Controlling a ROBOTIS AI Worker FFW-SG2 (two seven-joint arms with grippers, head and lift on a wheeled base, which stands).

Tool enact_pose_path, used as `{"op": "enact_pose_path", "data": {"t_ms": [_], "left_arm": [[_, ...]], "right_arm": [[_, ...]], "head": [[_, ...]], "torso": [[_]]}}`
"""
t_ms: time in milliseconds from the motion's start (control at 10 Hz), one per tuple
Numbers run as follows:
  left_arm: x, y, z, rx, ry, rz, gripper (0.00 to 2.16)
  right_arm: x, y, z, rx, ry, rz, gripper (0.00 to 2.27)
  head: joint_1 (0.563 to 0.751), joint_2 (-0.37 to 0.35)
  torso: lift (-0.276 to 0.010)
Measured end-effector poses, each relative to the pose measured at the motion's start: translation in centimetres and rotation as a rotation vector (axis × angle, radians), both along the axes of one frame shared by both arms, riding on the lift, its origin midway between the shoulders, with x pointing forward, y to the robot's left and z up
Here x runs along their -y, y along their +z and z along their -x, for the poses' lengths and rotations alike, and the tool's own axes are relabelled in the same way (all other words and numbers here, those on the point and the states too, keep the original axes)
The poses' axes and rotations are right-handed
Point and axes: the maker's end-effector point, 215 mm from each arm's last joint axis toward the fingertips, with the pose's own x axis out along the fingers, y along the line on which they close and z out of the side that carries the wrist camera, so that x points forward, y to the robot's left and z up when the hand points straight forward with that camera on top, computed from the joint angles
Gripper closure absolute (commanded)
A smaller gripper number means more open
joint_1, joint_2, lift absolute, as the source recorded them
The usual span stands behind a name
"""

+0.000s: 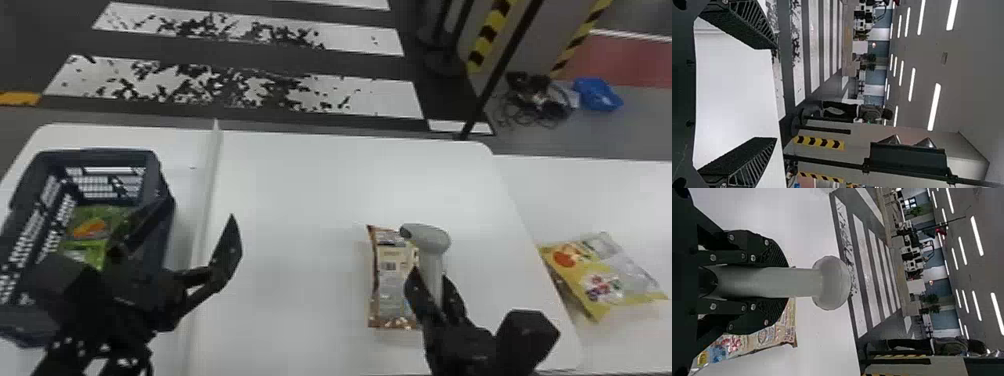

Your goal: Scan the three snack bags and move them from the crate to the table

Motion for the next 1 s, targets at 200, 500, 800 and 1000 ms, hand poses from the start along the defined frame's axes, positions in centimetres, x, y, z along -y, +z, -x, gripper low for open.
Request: {"op": "enact_pose_path", "data": {"t_ms": [200, 500, 800, 1000], "left_arm": [[-0.1, -0.4, -0.2, -0.002, 0.003, 0.002, 0.03], [-0.2, -0.8, -0.7, -0.005, 0.005, 0.01, 0.03], [-0.3, -0.9, -0.7, -0.004, 0.006, 0.012, 0.03], [-0.3, -0.9, -0.5, -0.004, 0.003, 0.013, 0.03]], "right_arm": [[-2.5, -1.5, 1.6, -0.024, 0.004, 0.071, 2.2], [-4.2, -4.5, 2.7, -0.08, 0.013, 0.126, 2.2], [-4.0, -6.4, 2.9, -0.117, 0.003, 0.154, 2.2], [-3.5, -6.8, 2.8, -0.119, -0.006, 0.167, 2.2]], "head": [[0.695, -0.045], [0.695, -0.017], [0.695, -0.013], [0.695, -0.02]], "torso": [[-0.062], [-0.062], [-0.062], [-0.062]]}}
